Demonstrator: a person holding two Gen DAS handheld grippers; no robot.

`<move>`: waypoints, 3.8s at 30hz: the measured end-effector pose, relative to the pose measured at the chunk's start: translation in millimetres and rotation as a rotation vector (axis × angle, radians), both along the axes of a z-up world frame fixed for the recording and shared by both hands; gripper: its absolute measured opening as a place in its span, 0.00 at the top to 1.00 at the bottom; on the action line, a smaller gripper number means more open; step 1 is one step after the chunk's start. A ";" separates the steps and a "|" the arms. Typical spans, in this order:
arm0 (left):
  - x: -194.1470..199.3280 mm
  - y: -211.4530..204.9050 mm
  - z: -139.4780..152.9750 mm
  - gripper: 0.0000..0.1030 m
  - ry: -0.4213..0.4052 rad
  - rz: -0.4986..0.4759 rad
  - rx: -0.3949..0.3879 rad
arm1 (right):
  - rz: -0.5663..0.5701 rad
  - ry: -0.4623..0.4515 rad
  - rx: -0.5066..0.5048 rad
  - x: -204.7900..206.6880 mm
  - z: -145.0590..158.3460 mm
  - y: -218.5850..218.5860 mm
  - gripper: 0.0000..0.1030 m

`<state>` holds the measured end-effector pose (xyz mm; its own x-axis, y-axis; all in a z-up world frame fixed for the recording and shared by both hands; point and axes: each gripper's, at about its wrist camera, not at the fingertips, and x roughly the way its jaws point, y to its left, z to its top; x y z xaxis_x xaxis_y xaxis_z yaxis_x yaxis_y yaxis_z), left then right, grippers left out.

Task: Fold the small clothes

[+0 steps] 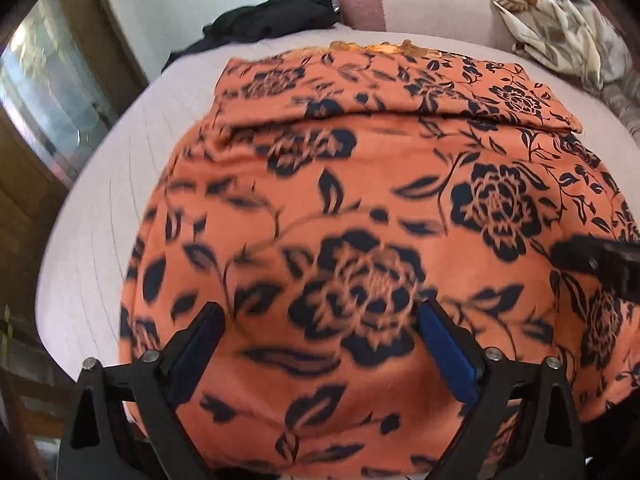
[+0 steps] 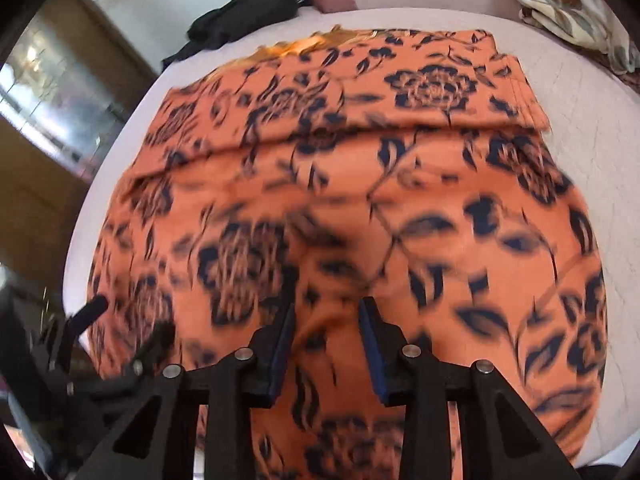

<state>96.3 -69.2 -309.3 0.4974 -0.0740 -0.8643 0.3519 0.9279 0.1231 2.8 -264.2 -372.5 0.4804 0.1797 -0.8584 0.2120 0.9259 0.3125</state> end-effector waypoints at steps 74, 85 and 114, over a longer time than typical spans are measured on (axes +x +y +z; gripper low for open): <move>-31.9 185.8 -28.6 0.31 0.318 0.292 -0.168 | -0.106 0.033 0.036 -108.9 -16.7 -50.3 0.41; -33.5 180.6 -27.8 0.60 0.350 0.270 -0.264 | -0.164 0.038 0.173 -121.9 -7.5 -79.8 0.41; -36.5 200.5 -22.6 0.93 0.386 0.202 -0.400 | -0.113 0.081 0.139 -152.6 -1.3 -91.6 0.92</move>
